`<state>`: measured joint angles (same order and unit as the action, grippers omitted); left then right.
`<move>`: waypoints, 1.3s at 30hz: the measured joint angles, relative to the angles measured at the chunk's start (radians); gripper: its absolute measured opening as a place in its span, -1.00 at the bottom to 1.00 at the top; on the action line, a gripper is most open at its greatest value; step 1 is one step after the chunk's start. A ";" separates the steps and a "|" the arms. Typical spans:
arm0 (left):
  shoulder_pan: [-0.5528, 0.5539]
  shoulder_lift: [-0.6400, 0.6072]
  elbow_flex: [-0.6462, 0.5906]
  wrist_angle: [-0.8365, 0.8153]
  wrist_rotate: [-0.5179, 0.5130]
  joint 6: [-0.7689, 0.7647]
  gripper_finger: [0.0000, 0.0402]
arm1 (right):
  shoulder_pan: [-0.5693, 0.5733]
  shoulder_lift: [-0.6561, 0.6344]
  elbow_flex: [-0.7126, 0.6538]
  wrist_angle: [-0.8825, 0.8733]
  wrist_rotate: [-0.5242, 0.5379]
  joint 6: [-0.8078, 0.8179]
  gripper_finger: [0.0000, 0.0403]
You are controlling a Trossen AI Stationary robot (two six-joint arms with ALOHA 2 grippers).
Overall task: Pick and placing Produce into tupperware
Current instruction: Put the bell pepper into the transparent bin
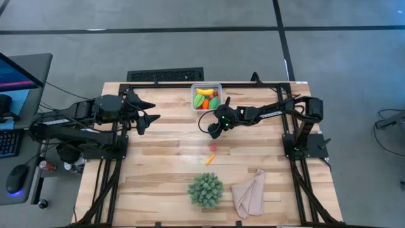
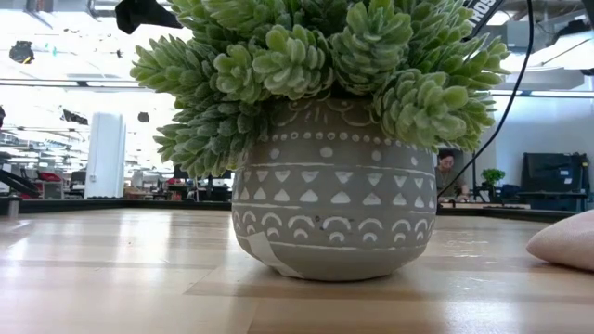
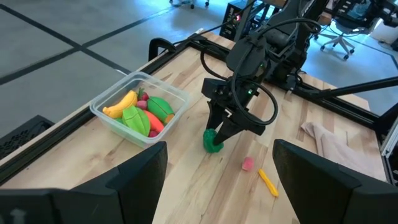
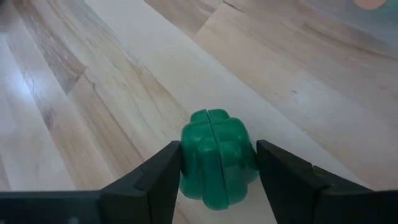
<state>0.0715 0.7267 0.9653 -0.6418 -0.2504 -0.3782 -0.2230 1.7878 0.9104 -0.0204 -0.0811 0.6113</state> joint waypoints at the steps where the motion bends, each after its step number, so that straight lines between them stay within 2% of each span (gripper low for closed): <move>1: 0.000 0.000 0.000 0.000 0.000 0.000 0.41 | 0.000 0.000 0.000 0.000 0.000 0.000 -0.02; 27: 0.000 0.000 0.000 -0.006 0.000 0.000 0.41 | 0.000 0.000 -0.001 0.007 -0.001 0.001 -0.07; 39: 0.000 0.000 0.000 -0.007 0.000 -0.003 0.41 | 0.000 0.000 -0.003 0.161 -0.151 0.026 -0.10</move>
<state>0.0715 0.7269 0.9653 -0.6491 -0.2504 -0.3816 -0.2230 1.7882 0.9077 0.1403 -0.2316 0.6378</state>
